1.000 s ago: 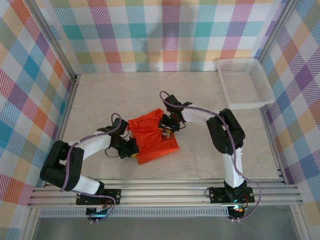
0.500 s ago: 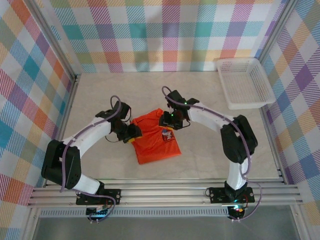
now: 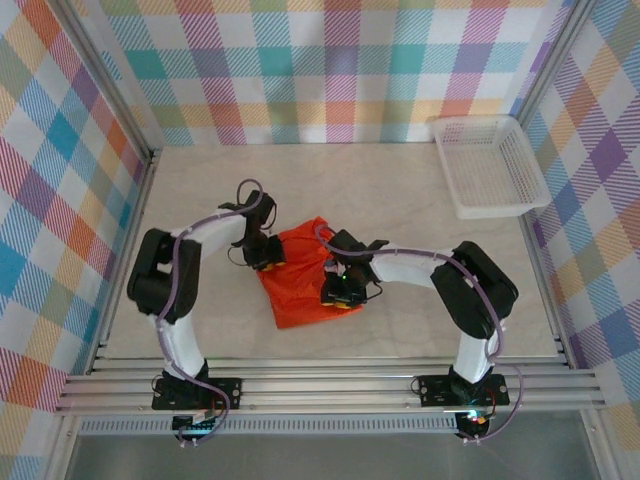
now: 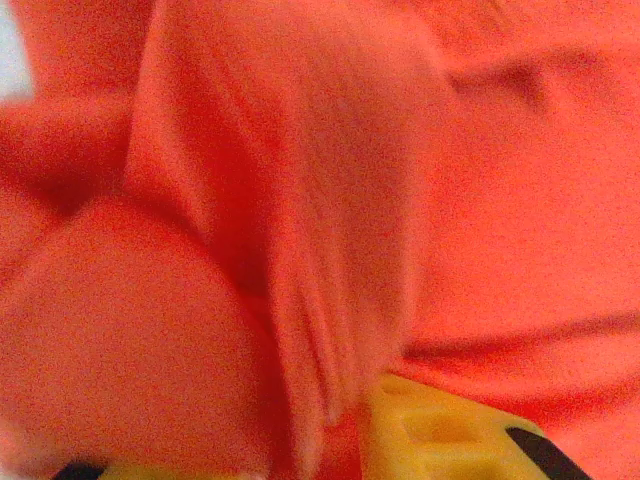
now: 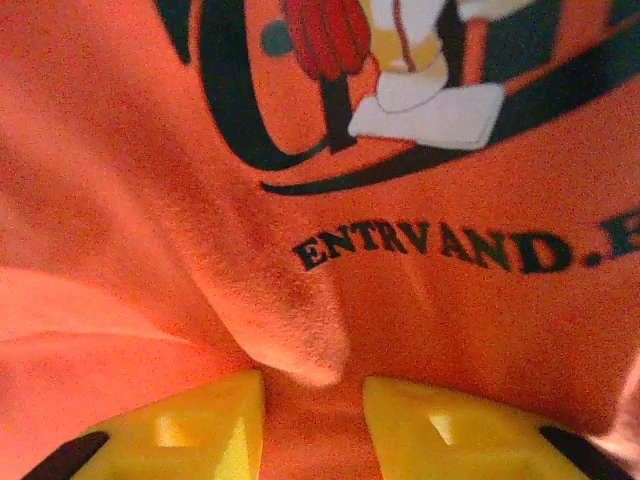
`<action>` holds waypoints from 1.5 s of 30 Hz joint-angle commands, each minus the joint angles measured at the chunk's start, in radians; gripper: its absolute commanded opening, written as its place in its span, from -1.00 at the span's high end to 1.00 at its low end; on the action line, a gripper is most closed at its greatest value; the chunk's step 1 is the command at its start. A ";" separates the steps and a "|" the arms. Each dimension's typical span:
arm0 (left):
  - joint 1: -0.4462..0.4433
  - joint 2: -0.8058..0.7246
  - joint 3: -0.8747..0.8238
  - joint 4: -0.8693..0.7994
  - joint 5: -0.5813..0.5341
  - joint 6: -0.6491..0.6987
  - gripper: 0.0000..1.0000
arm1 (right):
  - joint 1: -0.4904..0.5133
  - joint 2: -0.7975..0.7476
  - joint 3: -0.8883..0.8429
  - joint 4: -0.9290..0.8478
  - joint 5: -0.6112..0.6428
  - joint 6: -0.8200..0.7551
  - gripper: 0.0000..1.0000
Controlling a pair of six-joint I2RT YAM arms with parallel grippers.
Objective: Fold the inside-out t-shirt
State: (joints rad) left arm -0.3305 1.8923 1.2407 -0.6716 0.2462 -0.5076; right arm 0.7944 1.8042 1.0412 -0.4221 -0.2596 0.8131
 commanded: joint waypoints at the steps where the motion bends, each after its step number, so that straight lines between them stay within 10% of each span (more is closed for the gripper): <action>1: 0.036 0.061 0.084 0.030 -0.039 0.021 0.52 | 0.012 0.031 -0.083 0.031 0.038 0.058 0.31; 11: 0.062 0.009 0.244 -0.039 0.096 0.051 0.47 | 0.015 -0.045 0.121 -0.146 0.147 -0.026 0.24; 20: 0.060 0.033 0.332 -0.174 0.097 0.143 0.25 | -0.175 0.168 0.509 -0.252 0.143 -0.228 0.11; 34: 0.059 0.192 0.356 -0.195 -0.026 0.172 0.13 | -0.190 0.413 0.807 -0.372 0.144 -0.303 0.14; 40: 0.059 0.231 0.387 -0.224 -0.080 0.174 0.94 | -0.193 0.407 0.843 -0.394 0.141 -0.296 0.97; 45: 0.069 0.162 0.387 -0.262 -0.185 0.166 1.00 | -0.206 0.399 0.916 -0.437 0.169 -0.297 1.00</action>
State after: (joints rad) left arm -0.2695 2.1151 1.6123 -0.8742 0.1555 -0.3435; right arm 0.5964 2.2051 1.9053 -0.8131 -0.1040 0.5255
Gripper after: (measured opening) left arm 0.052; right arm 0.050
